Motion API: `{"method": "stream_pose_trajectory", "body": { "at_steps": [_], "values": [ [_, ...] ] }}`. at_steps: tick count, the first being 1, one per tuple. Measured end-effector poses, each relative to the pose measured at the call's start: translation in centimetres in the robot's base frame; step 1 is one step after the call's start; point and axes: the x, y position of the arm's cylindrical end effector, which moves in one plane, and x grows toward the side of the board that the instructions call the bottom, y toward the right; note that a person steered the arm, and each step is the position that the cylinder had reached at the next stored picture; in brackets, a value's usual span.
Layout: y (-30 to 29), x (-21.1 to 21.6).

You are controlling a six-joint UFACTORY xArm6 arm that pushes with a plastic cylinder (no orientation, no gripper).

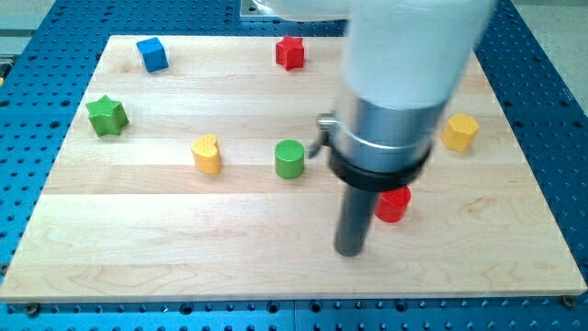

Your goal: Keep hexagon and red circle in a vertical line

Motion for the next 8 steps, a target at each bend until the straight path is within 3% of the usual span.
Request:
{"method": "stream_pose_trajectory", "body": {
  "at_steps": [2,4,5,6,8],
  "values": [
    [2.5,-4.9],
    [15.0,-3.0],
    [14.0,-4.3],
    [17.2,-5.3],
    [19.3,-0.6]
  ]
}}
